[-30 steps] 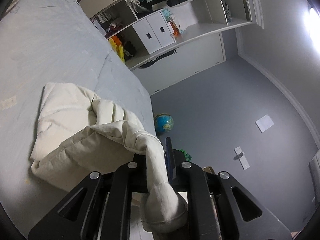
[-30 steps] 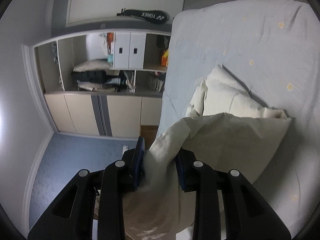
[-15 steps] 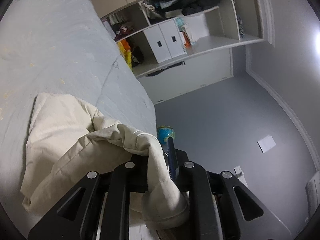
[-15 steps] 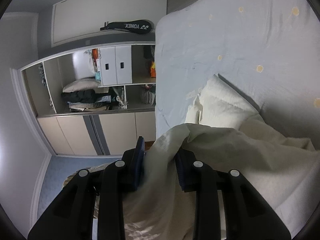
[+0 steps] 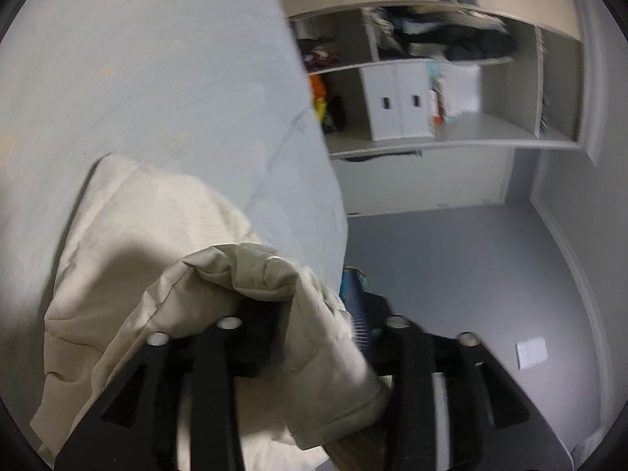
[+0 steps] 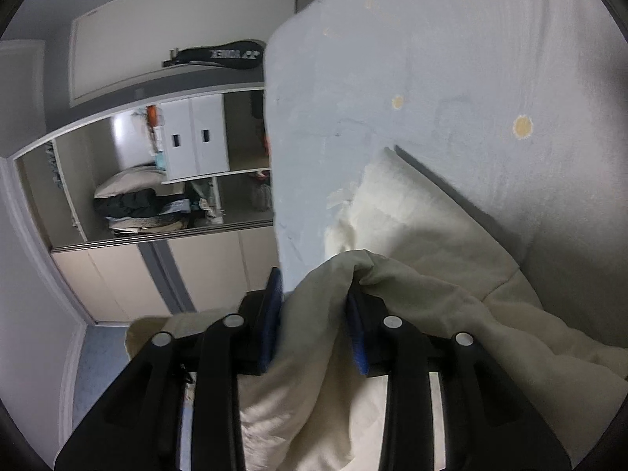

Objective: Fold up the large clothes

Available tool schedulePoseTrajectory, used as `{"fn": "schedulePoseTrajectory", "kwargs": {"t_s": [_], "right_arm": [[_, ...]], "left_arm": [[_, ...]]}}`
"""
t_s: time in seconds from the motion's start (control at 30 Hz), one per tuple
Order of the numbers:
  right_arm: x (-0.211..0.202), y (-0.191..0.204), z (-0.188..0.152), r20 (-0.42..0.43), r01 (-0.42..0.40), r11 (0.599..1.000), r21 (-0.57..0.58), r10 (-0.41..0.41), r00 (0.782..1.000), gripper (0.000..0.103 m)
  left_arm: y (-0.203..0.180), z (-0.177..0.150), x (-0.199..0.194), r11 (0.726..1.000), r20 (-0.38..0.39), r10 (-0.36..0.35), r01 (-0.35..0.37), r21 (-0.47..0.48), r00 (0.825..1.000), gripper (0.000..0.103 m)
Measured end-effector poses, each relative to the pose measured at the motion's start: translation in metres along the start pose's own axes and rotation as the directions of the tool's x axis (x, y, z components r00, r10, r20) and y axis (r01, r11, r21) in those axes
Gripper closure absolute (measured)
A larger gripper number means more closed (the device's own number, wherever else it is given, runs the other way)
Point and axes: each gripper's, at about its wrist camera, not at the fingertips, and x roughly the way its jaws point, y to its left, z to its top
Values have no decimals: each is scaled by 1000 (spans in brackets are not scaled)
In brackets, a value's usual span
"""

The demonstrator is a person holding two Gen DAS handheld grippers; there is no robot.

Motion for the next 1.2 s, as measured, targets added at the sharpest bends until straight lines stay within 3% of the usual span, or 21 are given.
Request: {"fn": "schedulePoseTrajectory", "kwargs": {"t_s": [0.03, 0.07, 0.13, 0.2, 0.27, 0.33, 0.4, 0.5, 0.57, 0.63, 0.7, 0.73, 0.77, 0.8, 0.87, 0.93, 1.03, 1.2], "right_arm": [[3, 1, 0, 1, 5, 1000, 0, -5, 1000, 68], [4, 2, 0, 4, 5, 1000, -4, -5, 1000, 62], [3, 6, 1, 5, 4, 1000, -1, -4, 1000, 54], [-2, 10, 3, 18, -17, 1000, 25, 17, 1000, 30], [-17, 26, 5, 75, -74, 997, 13, 73, 995, 25], [-33, 53, 4, 96, -160, 985, -69, 166, 981, 22], [-39, 72, -3, 92, -174, 974, -148, 189, 978, 20], [-33, 97, -21, 28, -121, 949, -290, 135, 990, 20], [-18, 115, -43, -56, -94, 910, -403, 78, 995, 20], [0, 135, -70, -143, -90, 848, -522, 17, 990, 20], [15, 157, -108, -244, -116, 734, -669, -70, 967, 20], [24, 169, -138, -319, -172, 639, -750, -122, 940, 20], [30, 175, -158, -368, -217, 579, -786, -155, 917, 20], [38, 179, -188, -413, -264, 489, -831, -224, 883, 20], [52, 176, -230, -373, -261, 328, -908, -349, 860, 20], [70, 166, -247, -290, -202, 238, -950, -439, 850, 20], [100, 156, -244, -170, -93, 175, -980, -496, 851, 21], [123, 153, -227, -53, 42, 189, -981, -471, 880, 22]], "left_arm": [[4, 1, -2, 1000, 6, -2, 3, -21, 1000, 43], [7, 1, -6, 999, 25, -11, 12, -45, 1000, 39], [6, 2, -13, 999, 30, -16, 17, -47, 999, 37], [-2, 2, -18, 1000, 22, -22, 23, -18, 1000, 36], [-12, 0, -23, 1000, 20, -15, 15, 22, 1000, 35], [-19, 0, -26, 999, 26, -22, 21, 34, 999, 30], [-27, 0, -31, 999, 36, -40, 38, 38, 999, 27], [-34, -1, -32, 998, 40, -50, 48, 49, 998, 22], [-39, -2, -31, 997, 44, -52, 50, 53, 998, 18], [-41, -3, -33, 997, 50, -70, 67, 49, 996, 12], [-44, -4, -31, 994, 55, -96, 93, 53, 994, 9], [-46, -5, -29, 994, 55, -98, 95, 62, 994, 8], [-47, -5, -29, 994, 55, -93, 90, 70, 994, 8], [-48, -4, -28, 994, 57, -86, 82, 74, 995, 8], [-46, -4, -28, 994, 61, -92, 88, 67, 994, 8], [-46, -4, -26, 995, 63, -88, 84, 61, 994, 8], [-53, -4, -26, 994, 62, -57, 51, 92, 996, 7], [-71, -10, -28, 980, 93, 3, -21, 199, 996, 7]]}}
